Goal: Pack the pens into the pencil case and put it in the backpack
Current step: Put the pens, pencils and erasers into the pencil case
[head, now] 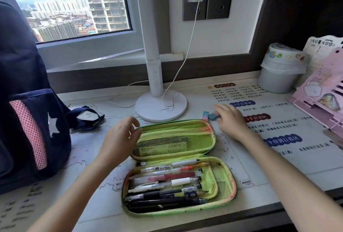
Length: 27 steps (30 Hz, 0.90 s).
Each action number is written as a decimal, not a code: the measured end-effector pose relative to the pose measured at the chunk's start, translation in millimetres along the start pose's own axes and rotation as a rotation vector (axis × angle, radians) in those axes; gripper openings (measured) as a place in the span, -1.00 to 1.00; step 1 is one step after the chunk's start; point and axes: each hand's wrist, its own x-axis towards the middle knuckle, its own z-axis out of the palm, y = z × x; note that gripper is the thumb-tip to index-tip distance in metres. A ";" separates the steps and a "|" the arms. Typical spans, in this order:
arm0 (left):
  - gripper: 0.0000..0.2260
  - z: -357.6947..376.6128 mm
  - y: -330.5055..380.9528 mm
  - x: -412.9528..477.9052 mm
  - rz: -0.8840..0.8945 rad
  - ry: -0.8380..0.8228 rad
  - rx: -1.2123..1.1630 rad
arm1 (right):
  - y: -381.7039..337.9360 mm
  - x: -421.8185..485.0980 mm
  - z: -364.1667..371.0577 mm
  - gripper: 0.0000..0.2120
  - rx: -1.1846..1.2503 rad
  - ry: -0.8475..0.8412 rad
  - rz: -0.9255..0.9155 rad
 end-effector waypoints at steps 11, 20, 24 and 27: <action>-0.97 3.1 13.2 7.1 0.143 -0.040 -0.096 | -21.7 28.9 -5.8 -0.76 0.354 -0.081 0.297; -0.95 -1.9 10.6 3.2 0.095 -0.051 -0.141 | -59.7 47.0 -5.9 -0.84 0.020 -0.180 0.351; -0.92 -1.0 1.5 -0.2 0.054 -0.071 -0.086 | -54.0 26.9 -49.9 -0.85 0.305 0.036 0.322; -0.84 3.5 -7.0 -2.4 -0.012 -0.071 -0.023 | -65.9 -41.4 -92.7 -0.86 0.454 -0.175 0.112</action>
